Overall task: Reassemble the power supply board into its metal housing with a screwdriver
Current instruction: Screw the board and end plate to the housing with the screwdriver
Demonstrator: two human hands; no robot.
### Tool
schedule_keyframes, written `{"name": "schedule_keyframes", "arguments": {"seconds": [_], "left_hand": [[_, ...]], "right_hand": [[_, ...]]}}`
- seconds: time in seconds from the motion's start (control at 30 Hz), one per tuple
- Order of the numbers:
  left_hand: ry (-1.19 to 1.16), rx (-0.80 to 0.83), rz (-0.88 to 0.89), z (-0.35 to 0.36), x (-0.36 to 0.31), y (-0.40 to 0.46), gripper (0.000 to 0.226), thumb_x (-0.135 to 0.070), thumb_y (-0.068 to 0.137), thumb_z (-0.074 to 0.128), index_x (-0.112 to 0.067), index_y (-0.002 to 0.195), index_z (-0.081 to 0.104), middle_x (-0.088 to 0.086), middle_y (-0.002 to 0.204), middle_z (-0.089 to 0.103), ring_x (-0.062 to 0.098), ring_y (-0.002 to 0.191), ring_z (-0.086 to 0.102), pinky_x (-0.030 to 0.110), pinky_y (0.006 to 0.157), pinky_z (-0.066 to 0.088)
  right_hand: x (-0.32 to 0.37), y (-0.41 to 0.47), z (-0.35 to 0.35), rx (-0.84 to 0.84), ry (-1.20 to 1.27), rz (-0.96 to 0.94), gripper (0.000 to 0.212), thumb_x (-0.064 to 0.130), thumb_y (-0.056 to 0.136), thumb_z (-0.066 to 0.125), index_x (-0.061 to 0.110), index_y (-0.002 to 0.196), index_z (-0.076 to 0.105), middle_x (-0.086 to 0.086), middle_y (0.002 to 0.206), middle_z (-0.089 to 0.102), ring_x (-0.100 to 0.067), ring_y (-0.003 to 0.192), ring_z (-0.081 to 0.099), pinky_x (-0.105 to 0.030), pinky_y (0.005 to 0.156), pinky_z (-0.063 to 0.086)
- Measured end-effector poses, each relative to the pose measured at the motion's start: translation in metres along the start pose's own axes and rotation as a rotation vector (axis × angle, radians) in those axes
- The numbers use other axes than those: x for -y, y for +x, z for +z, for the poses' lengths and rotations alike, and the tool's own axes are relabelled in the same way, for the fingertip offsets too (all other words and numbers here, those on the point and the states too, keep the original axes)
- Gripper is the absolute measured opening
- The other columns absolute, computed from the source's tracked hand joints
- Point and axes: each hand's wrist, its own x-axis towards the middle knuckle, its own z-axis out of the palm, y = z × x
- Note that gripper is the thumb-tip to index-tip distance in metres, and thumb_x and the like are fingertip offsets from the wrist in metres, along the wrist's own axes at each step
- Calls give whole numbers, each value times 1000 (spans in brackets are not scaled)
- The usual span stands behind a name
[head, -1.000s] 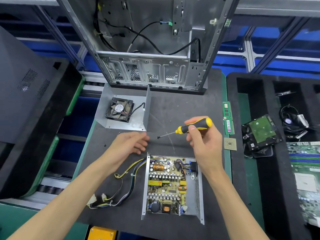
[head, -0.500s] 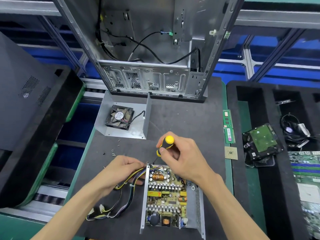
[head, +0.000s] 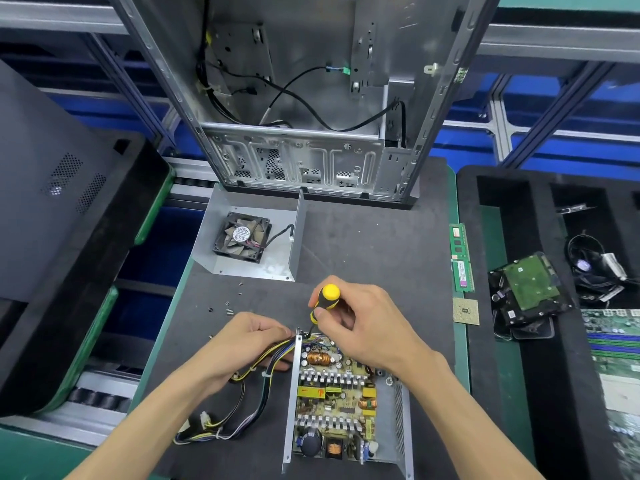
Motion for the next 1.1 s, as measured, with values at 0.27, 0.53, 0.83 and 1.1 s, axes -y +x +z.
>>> {"name": "schedule_keyframes", "arguments": {"seconds": [0.27,0.53,0.83,1.1], "left_hand": [[-1,12,6,-3,4,1,25,-13,100,57,3,95,76,23,98,76,43,102,70,53,98,54],[372,-400,606,-7,-30,-18,23,-41,99,54,-28,88,69,-5,82,71,16,79,67,31,76,53],[994,-211,819,6,-73,-58,17,-43,90,65,-29,95,58,-16,77,49,5,71,49,28,68,46],[1166,-132,795,15,-78,-70,28,-45,89,55,-29,112,53,-13,104,47,7,83,49,28,72,46]], "right_hand": [[2,2,1,16,-3,-30,9,35,95,60,26,93,58,25,64,51,-10,56,50,-14,56,31],[11,9,5,-21,-159,-101,46,52,90,72,25,78,36,13,53,40,-13,52,37,-33,51,42],[10,11,7,59,-138,-60,21,37,81,70,24,93,58,10,60,53,-13,55,44,-38,59,49],[9,1,11,31,86,3,20,42,83,68,45,76,49,24,64,55,-7,54,46,-12,55,33]]}}
